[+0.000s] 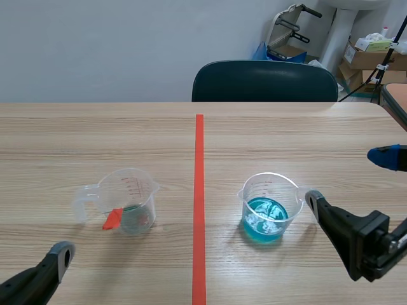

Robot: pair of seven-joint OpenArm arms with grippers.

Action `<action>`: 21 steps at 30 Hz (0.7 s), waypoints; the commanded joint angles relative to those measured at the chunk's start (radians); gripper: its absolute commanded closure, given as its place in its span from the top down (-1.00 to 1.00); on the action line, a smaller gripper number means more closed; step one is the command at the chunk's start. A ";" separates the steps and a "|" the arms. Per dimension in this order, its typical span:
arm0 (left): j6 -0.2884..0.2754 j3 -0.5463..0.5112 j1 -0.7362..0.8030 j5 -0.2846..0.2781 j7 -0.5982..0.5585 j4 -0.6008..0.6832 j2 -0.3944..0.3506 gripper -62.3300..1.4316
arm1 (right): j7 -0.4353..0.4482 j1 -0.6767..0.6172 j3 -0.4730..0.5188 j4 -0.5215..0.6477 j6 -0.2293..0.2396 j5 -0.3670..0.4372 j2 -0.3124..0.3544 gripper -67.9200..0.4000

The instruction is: Do the redox reaction experiment

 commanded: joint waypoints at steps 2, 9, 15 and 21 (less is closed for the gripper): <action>0.027 -0.001 0.009 0.002 0.035 0.050 0.002 1.00 | 0.016 0.014 0.009 0.011 0.011 -0.017 0.000 1.00; 0.114 -0.001 0.013 0.002 0.099 0.076 -0.001 1.00 | 0.044 0.087 -0.024 -0.008 0.068 -0.115 0.009 1.00; 0.119 -0.001 0.012 0.002 0.094 0.076 -0.001 1.00 | 0.086 0.204 -0.121 -0.063 0.137 -0.202 0.026 1.00; 0.118 -0.001 0.010 0.002 0.095 0.076 0.000 1.00 | 0.174 0.356 -0.254 -0.139 0.167 -0.260 0.055 1.00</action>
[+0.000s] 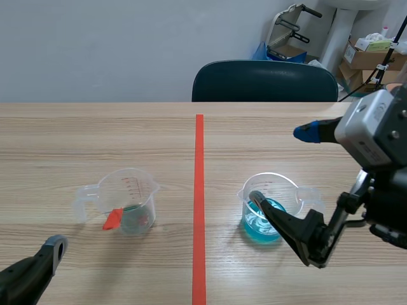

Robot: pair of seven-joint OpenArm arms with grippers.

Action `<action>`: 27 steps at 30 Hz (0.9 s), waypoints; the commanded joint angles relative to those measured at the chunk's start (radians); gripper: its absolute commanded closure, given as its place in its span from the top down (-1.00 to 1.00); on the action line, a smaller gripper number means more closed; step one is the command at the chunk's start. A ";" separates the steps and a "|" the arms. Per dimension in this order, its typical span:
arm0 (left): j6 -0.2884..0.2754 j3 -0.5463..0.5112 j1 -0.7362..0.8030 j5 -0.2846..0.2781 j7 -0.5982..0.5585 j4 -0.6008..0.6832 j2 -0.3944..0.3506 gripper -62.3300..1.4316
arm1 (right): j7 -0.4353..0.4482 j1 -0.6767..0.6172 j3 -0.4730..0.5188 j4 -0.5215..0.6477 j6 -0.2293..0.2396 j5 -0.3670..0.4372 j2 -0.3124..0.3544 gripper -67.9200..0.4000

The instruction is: Do the redox reaction experiment

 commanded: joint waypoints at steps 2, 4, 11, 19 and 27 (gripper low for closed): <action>-0.002 -0.001 -0.005 -0.005 -0.017 0.009 0.000 1.00 | 0.055 0.082 -0.056 -0.024 0.021 -0.035 0.020 1.00; -0.002 -0.001 -0.005 -0.005 -0.017 0.009 0.000 1.00 | 0.080 0.144 -0.116 -0.054 0.039 -0.071 0.021 1.00; -0.002 -0.001 -0.005 -0.005 -0.017 0.009 0.000 1.00 | 0.188 0.360 -0.359 -0.156 0.042 -0.183 0.020 1.00; -0.002 -0.001 -0.005 -0.006 -0.017 0.009 0.000 1.00 | 0.293 0.567 -0.616 -0.302 0.034 -0.278 -0.027 1.00; -0.002 -0.001 -0.005 -0.006 -0.017 0.009 0.000 1.00 | 0.378 0.699 -0.760 -0.461 0.002 -0.355 -0.149 1.00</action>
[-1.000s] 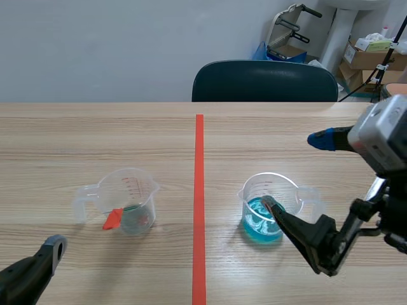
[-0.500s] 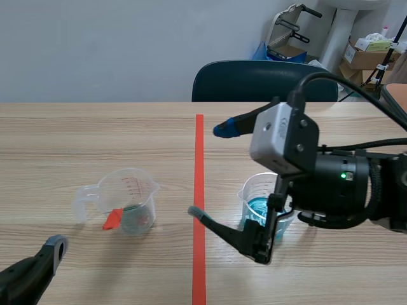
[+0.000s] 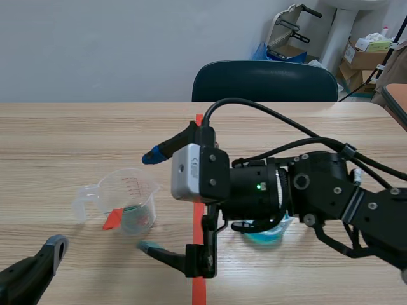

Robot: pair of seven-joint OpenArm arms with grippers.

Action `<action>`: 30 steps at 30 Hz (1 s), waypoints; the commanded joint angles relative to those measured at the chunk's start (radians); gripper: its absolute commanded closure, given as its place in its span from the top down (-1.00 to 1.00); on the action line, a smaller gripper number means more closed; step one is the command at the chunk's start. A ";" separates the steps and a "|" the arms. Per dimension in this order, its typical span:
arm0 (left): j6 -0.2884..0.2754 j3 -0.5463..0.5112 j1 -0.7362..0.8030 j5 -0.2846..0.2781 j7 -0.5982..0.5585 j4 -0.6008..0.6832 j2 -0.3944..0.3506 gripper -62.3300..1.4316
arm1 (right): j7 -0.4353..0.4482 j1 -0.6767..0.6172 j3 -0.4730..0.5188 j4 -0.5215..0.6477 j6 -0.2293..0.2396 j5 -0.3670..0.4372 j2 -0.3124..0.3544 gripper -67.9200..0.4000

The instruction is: Do the redox reaction experiment

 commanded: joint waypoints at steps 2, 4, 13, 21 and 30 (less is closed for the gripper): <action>0.002 -0.001 -0.003 -0.006 -0.017 0.009 0.000 1.00 | 0.022 0.037 -0.012 -0.002 -0.030 -0.002 -0.032 1.00; 0.002 -0.001 -0.003 -0.006 -0.017 0.009 0.000 1.00 | 0.021 0.052 -0.028 -0.014 -0.038 -0.013 -0.053 1.00; 0.002 -0.001 -0.003 -0.006 -0.017 0.009 0.000 1.00 | 0.029 0.058 -0.035 -0.018 -0.075 -0.016 -0.066 0.43; 0.002 -0.001 -0.003 -0.006 -0.017 0.009 0.000 1.00 | 0.037 0.058 -0.035 -0.018 -0.083 -0.016 -0.061 -0.29; 0.002 -0.001 -0.003 -0.006 -0.016 0.009 0.000 1.00 | 0.042 0.058 -0.034 -0.018 -0.093 -0.015 -0.058 -0.96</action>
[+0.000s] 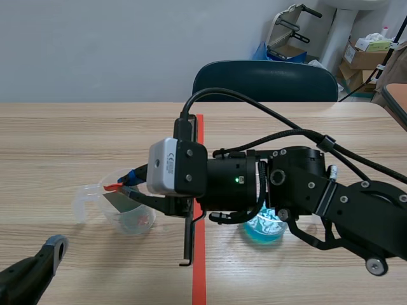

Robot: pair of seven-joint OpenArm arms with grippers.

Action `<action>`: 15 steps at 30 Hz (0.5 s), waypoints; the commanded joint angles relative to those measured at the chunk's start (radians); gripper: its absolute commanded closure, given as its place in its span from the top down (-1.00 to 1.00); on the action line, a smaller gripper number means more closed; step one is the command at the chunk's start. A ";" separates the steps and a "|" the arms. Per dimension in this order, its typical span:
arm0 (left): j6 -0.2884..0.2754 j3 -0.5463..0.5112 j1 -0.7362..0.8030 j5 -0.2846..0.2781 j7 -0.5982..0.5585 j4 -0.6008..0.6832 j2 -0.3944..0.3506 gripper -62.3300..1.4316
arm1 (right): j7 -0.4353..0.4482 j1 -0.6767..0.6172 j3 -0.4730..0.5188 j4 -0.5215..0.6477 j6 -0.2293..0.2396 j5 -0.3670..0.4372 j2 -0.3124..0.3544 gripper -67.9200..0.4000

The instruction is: Do the redox reaction experiment

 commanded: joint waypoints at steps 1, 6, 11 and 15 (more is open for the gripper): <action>0.002 -0.001 -0.003 -0.006 -0.017 0.009 0.000 1.00 | 0.016 0.012 0.010 0.016 -0.003 0.017 0.000 -0.96; 0.002 -0.001 -0.003 -0.006 -0.017 0.009 0.000 1.00 | 0.011 0.018 0.015 0.017 -0.001 0.049 -0.003 -0.96; 0.002 -0.001 -0.003 -0.006 -0.016 0.009 0.000 1.00 | -0.017 0.041 0.015 0.019 0.020 0.124 -0.005 -0.96; 0.002 -0.001 -0.003 -0.006 -0.016 0.009 0.000 1.00 | -0.060 0.066 0.015 0.033 0.021 0.190 -0.006 -0.96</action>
